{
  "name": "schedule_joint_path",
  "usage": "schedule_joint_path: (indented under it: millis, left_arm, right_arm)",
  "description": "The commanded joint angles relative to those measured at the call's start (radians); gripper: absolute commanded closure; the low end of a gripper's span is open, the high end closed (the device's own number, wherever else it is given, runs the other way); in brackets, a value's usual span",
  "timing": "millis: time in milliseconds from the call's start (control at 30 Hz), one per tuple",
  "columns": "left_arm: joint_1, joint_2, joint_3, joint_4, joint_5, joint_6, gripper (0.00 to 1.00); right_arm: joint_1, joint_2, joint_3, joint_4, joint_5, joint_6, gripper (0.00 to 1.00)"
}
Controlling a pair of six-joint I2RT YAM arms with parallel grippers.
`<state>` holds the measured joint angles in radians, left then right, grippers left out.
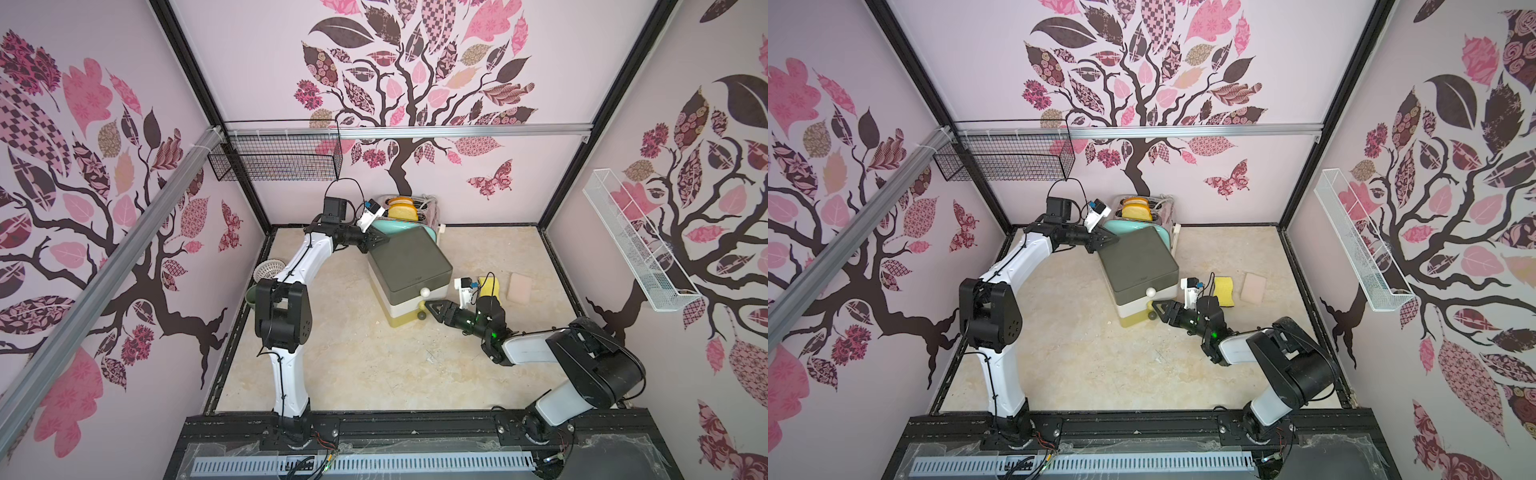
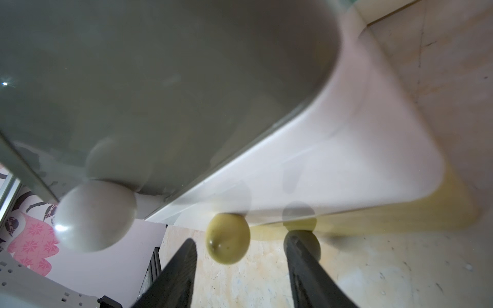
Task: Take the sponge out of the drawer
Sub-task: Open the drawer in the storage box.
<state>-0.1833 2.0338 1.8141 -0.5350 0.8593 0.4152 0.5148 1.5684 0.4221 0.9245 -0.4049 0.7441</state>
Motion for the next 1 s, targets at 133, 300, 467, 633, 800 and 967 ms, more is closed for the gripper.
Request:
schedule_joint_path:
  millis: [133,300,467,633,800,967]
  left_arm:
    - [-0.048,0.055,-0.028,-0.127,0.060,0.007,0.79]
    - [-0.049,0.057,-0.025,-0.126,0.063,0.004,0.79]
    - [-0.048,0.060,-0.026,-0.122,0.067,0.002,0.79]
    - [-0.049,0.058,-0.027,-0.121,0.067,0.002,0.79]
    - [-0.049,0.061,-0.028,-0.116,0.069,-0.001,0.79]
    - [-0.049,0.063,-0.027,-0.112,0.073,-0.005,0.79]
  right_arm:
    - [0.023,0.050,0.049,0.037,-0.012,0.012,0.47]
    - [0.026,0.053,0.053,0.036,-0.009,0.012,0.48]
    - [0.027,0.062,0.065,0.034,-0.007,0.014,0.51]
    - [0.031,0.090,0.079,0.055,-0.011,0.023,0.55]
    - [0.037,0.100,0.090,0.064,-0.009,0.031,0.57]
    - [0.042,0.094,0.095,0.051,0.002,0.026,0.59]
